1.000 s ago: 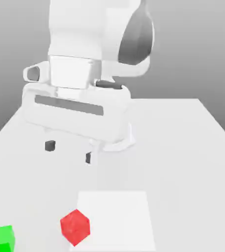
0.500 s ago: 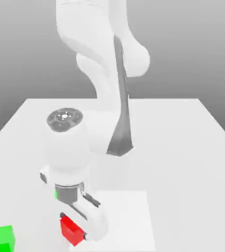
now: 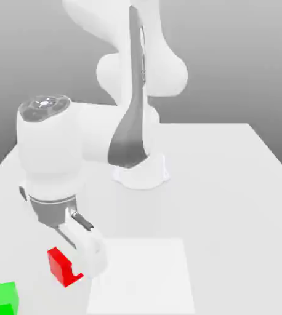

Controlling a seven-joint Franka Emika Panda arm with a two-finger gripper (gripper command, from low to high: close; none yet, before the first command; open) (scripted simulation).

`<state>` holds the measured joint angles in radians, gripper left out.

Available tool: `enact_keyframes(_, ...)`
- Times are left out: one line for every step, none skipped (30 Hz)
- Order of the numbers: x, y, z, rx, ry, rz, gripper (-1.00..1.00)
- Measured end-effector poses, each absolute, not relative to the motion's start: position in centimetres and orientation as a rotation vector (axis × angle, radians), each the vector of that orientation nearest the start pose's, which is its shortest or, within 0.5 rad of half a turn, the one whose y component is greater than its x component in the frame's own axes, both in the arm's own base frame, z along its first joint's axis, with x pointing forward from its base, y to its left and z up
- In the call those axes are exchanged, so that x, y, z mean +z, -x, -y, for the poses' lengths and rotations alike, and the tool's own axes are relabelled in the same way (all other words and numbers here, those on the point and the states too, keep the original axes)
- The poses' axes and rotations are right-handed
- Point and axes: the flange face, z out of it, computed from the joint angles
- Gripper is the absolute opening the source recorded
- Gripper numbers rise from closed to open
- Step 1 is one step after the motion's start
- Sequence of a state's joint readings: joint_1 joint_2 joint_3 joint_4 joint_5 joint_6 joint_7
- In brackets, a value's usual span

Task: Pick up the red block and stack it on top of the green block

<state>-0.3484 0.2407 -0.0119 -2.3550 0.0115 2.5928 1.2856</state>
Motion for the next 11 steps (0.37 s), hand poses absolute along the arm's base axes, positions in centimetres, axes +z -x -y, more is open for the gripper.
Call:
enact_keyframes(23.2,-48.3,19.9,0.006,2.105,-2.33,-1.0)
enact_keyframes(23.6,-48.5,21.6,0.005,2.086,-2.346,-1.0)
enact_keyframes(24.0,-48.6,23.4,0.003,2.069,-2.362,-1.0)
enact_keyframes(23.9,-48.7,24.7,0.002,2.055,-2.373,-1.0)
enact_keyframes(23.1,-48.7,25.4,0.001,2.049,-2.379,-1.0)
enact_keyframes(21.8,-48.8,25.7,0.0,2.046,-2.382,-1.0)
enact_keyframes(20.4,-48.8,25.9,0.0,2.044,-2.383,-1.0)
enact_keyframes(19.1,-48.7,26.0,-0.001,2.043,-2.384,1.0)
enact_keyframes(19.1,-48.7,26.0,-0.001,2.043,-2.384,1.0)
enact_keyframes(19.1,-48.7,26.0,-0.001,2.043,-2.384,1.0)
enact_keyframes(19.1,-48.7,26.0,-0.001,2.043,-2.384,1.0)
